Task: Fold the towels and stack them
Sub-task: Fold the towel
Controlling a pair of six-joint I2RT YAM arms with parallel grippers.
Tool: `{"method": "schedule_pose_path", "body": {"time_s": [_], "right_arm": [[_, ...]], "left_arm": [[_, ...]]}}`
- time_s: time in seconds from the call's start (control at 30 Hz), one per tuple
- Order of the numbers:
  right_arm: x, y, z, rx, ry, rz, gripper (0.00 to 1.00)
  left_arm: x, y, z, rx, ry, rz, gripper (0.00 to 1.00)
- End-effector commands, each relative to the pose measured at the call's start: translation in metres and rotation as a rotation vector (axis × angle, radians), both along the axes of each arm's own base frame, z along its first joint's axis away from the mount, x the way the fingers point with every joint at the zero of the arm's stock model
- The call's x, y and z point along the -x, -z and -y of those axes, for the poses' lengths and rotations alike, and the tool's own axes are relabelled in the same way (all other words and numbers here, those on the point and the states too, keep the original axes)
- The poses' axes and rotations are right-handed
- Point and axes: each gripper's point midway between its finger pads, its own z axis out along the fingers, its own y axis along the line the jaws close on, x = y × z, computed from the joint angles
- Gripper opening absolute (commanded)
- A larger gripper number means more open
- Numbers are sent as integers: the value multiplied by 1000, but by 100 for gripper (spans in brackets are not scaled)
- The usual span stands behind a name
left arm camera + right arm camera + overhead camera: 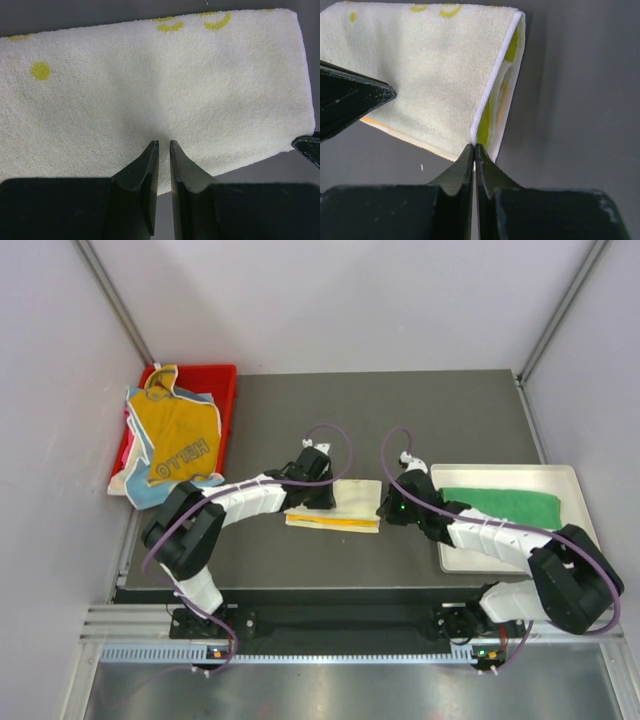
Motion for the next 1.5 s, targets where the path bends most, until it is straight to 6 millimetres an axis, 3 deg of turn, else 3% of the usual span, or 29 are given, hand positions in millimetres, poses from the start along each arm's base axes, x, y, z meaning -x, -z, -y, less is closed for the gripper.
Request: {"method": "schedule_pose_path", "body": {"time_s": [0.0, 0.3, 0.53, 0.67, 0.77, 0.93, 1.07, 1.17, 1.27, 1.37, 1.47], "right_arm": [[6, -11, -8, -35, -40, 36, 0], [20, 6, -7, -25, -57, -4, 0], [22, 13, -5, -4, -56, -21, 1], [16, 1, -6, -3, -51, 4, 13], [13, -12, -1, 33, -41, 13, 21], [3, -48, 1, 27, -13, 73, 24], [-4, -67, -6, -8, -12, 107, 25], [-14, -69, -18, -12, -28, 100, 25], [-20, -60, -32, -11, -50, 81, 25], [-19, -30, -39, 9, -66, 19, 23], [-11, -6, -39, 1, -62, -30, 22]], "left_arm": [[-5, -13, 8, 45, -8, 43, 20], [12, -1, 11, 18, -1, 12, 18], [18, 14, -11, -65, -72, 1, 14], [22, 14, -14, -60, -81, 5, 13], [21, 5, -12, -45, -73, 20, 14], [0, -42, -11, -54, -85, 128, 17], [-22, -60, -39, -187, -202, 199, 17], [-22, -51, -54, -250, -241, 163, 15], [-13, -29, -66, -286, -269, 118, 11], [8, 4, -85, -336, -281, 60, 10], [23, 25, -94, -339, -286, 23, 9]]}}
